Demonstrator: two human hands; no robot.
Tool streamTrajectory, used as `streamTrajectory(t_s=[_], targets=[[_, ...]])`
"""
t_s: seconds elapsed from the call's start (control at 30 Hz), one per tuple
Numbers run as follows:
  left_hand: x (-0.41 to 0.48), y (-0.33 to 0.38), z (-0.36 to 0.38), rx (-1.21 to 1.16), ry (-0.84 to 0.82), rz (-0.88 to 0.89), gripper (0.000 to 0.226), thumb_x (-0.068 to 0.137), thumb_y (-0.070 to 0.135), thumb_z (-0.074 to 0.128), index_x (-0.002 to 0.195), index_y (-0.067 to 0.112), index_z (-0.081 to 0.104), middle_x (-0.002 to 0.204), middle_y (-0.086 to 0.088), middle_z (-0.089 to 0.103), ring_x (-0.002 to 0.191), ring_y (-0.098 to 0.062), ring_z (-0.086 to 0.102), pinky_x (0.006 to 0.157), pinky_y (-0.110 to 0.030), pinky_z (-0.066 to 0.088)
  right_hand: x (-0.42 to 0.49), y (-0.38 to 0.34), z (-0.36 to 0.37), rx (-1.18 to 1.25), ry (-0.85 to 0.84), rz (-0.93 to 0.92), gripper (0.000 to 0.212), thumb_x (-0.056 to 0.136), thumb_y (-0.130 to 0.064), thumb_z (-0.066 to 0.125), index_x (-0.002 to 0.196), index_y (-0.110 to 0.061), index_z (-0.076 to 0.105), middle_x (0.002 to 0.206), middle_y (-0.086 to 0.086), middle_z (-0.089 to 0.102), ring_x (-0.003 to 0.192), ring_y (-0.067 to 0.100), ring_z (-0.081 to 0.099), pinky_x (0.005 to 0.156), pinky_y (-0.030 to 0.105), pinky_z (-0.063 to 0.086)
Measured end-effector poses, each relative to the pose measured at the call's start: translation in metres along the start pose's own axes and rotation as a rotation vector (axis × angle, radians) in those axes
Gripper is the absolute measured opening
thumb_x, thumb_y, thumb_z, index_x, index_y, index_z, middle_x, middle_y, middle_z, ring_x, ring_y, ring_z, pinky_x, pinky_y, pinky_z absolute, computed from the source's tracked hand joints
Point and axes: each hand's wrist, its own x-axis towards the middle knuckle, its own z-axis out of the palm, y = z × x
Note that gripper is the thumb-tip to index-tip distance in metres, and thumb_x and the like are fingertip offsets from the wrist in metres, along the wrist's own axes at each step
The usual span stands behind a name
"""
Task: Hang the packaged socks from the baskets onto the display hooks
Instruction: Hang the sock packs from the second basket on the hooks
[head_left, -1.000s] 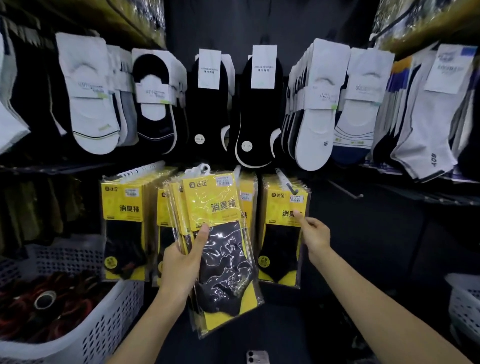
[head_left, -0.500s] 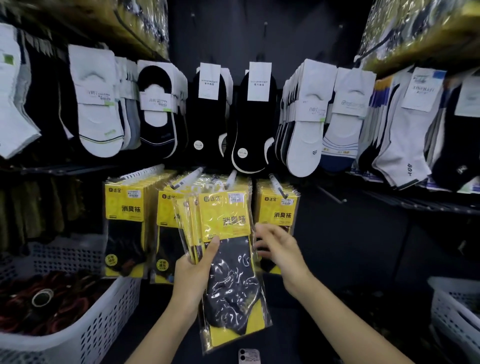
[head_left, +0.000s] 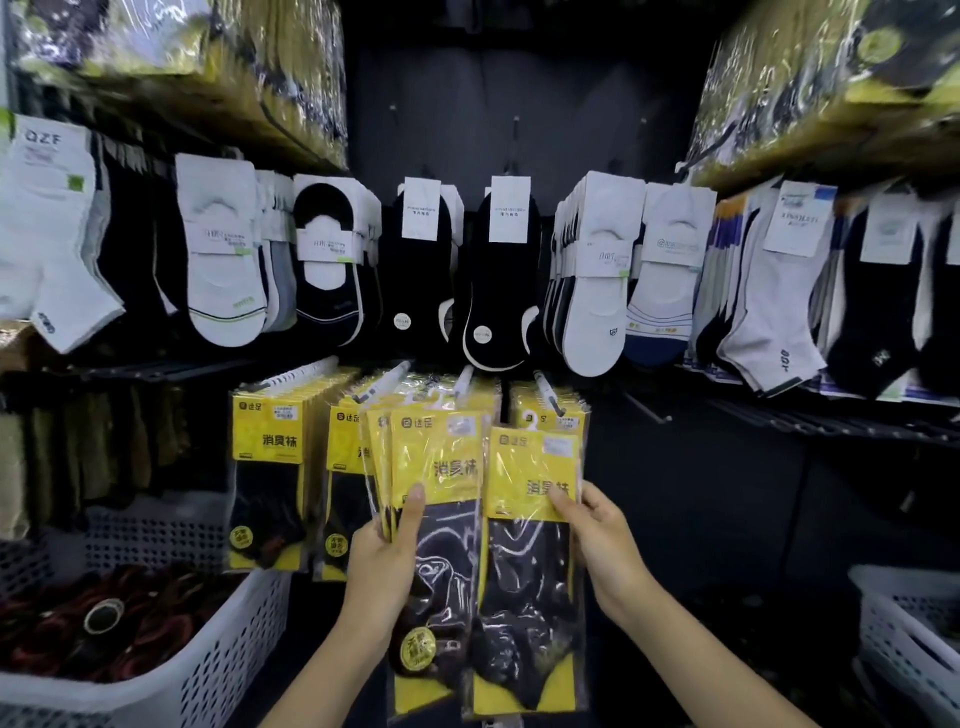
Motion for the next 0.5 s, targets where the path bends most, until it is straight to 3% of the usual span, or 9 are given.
streamTrajectory(t_s=[0.07,0.23,0.4,0.5], targets=[[0.004,0.002,-0.001,-0.009,0.021,0.020,0.056,0.069,0.068,0.049,0.061,0.018,0.027,0.039,0.010,0.017,0.046,-0.010,0.026,0.053,-0.023,0.029,0.006,0.006,-0.014,-0.009,0.106,0.010,0.015,0.095,-0.020,0.056,0.104,-0.013,0.066,0.103,0.009,0.073,0.094,0.024,0.070,0.091,0.045,0.053],[0.015,0.007,0.001,0.000,0.041,0.051,0.054,0.076,0.063,0.050,0.060,0.019,0.024,0.033,0.010,0.018,0.031,-0.007,0.023,0.042,-0.017,0.027,0.028,0.005,-0.039,-0.066,0.271,-0.014,0.012,0.097,-0.017,0.052,0.095,-0.014,0.064,0.105,0.011,0.069,0.103,0.030,0.065,0.098,0.052,0.047],[0.022,0.007,0.008,0.020,0.011,0.059,0.054,0.076,0.062,0.050,0.057,0.019,0.024,0.033,0.011,0.017,0.029,-0.006,0.020,0.036,-0.013,0.025,0.052,-0.006,-0.040,-0.147,0.170,-0.127,0.009,0.096,-0.014,0.053,0.097,-0.017,0.062,0.109,0.009,0.069,0.104,0.023,0.066,0.097,0.044,0.050],[0.024,0.004,0.012,0.037,0.004,0.051,0.053,0.075,0.064,0.049,0.057,0.019,0.027,0.034,0.010,0.018,0.030,-0.006,0.023,0.042,-0.017,0.028,0.065,-0.003,-0.038,-0.148,0.114,-0.143,0.009,0.097,-0.013,0.052,0.098,-0.016,0.061,0.113,0.012,0.068,0.107,0.024,0.064,0.098,0.043,0.049]])
